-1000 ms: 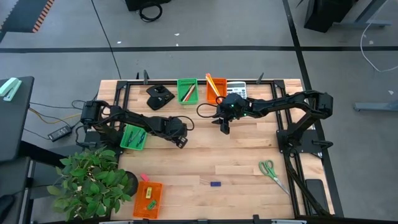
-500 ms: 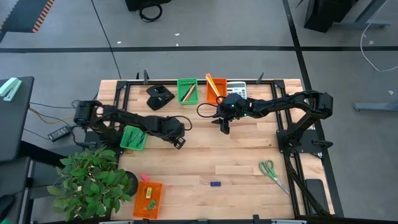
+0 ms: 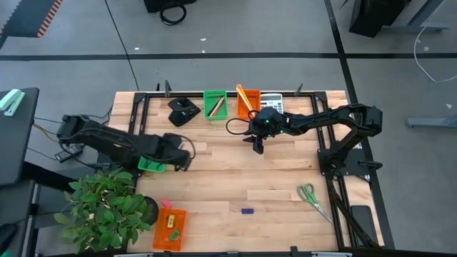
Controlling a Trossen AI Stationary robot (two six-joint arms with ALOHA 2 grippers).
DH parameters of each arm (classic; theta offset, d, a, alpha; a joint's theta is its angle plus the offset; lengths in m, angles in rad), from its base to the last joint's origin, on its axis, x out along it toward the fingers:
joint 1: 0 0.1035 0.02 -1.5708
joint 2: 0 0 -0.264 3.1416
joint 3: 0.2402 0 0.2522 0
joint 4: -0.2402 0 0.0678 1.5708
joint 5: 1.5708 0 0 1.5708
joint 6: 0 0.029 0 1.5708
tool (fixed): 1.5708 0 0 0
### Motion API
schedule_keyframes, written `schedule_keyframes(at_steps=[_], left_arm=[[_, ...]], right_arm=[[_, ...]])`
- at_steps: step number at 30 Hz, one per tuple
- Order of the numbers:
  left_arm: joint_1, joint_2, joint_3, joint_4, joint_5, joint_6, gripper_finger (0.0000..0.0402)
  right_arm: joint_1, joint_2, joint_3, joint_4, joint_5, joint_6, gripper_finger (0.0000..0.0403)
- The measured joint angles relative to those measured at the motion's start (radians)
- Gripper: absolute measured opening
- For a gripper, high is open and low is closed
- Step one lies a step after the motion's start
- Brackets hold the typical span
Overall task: Sort crayons/erasers/pens/pencils in bins
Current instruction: Put the blue crayon into the bottom green bin, then put the pink eraser into the bottom orange bin
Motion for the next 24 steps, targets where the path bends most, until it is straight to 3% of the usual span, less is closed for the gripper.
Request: schedule_keyframes(at_steps=[4,9,17,20,24], left_arm=[[-0.067,-0.074,0.002,-0.129,-0.086,-0.134,0.0026],[-0.121,-0.080,0.002,-0.326,-0.069,-0.347,0.0043],[-0.142,-0.047,0.002,-0.340,-0.109,-0.365,0.0111],[-0.149,-0.030,0.002,-0.397,-0.231,-0.347,0.0136],[-0.156,-0.012,0.001,-0.354,-0.517,-0.404,0.0164]], right_arm=[[0.000,0.000,0.000,0.017,0.010,-0.002,0.0142],[0.000,0.000,0.000,0.026,0.030,-0.003,0.0142],[0.000,0.000,0.000,0.049,0.035,-0.065,0.0142],[0.000,0.000,0.000,0.117,0.068,-0.074,0.0142],[-0.001,0.000,0.000,0.212,0.109,0.011,0.0142]])
